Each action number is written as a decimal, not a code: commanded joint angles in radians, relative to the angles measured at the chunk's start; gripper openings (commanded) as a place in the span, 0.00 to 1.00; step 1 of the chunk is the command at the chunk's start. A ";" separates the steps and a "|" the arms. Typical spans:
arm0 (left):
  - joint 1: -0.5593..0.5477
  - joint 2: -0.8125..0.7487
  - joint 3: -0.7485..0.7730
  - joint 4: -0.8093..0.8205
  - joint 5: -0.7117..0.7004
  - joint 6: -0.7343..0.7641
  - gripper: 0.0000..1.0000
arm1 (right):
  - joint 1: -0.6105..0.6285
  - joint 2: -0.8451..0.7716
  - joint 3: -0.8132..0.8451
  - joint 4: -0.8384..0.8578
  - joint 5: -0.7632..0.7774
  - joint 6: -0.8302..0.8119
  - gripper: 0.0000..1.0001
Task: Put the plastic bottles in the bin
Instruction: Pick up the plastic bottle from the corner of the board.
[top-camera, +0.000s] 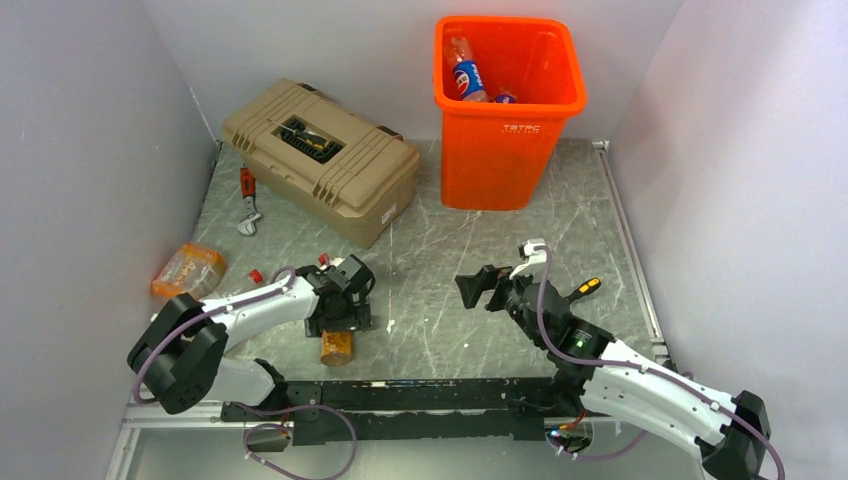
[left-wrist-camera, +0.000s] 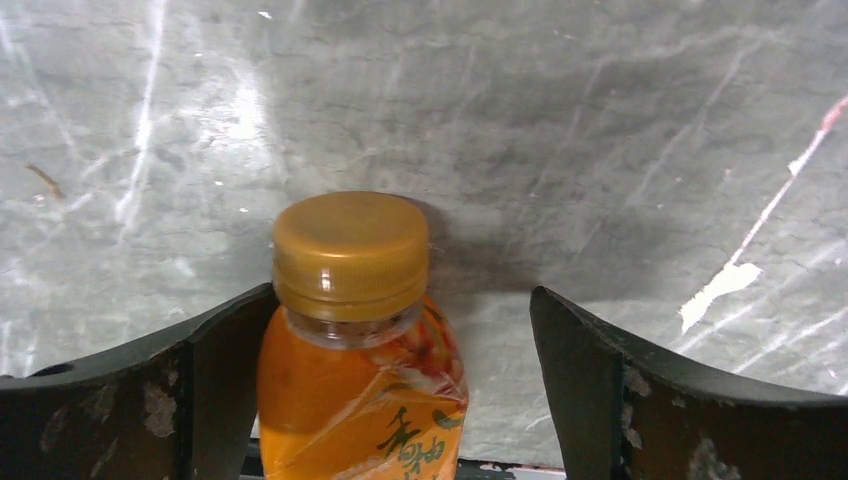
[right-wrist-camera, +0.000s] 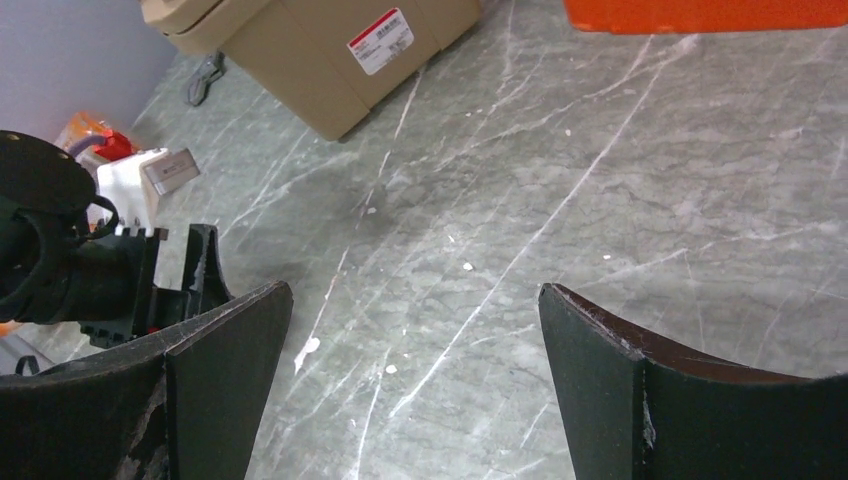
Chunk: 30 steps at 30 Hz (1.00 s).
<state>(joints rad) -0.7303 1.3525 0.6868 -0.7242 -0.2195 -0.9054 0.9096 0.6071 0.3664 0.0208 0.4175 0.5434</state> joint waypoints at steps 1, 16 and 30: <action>-0.010 0.003 -0.032 0.109 0.050 0.055 0.98 | 0.004 -0.037 -0.008 -0.035 0.030 0.018 0.99; -0.009 -0.104 0.158 0.152 0.136 0.273 0.12 | 0.003 0.006 0.083 -0.129 0.010 -0.033 0.99; 0.068 -0.274 0.498 0.557 0.388 0.528 0.00 | 0.002 0.056 0.140 0.238 -0.399 -0.092 0.99</action>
<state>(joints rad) -0.7223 1.1110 1.2713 -0.4294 -0.0174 -0.3809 0.9096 0.6575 0.4500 0.0811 0.1944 0.4709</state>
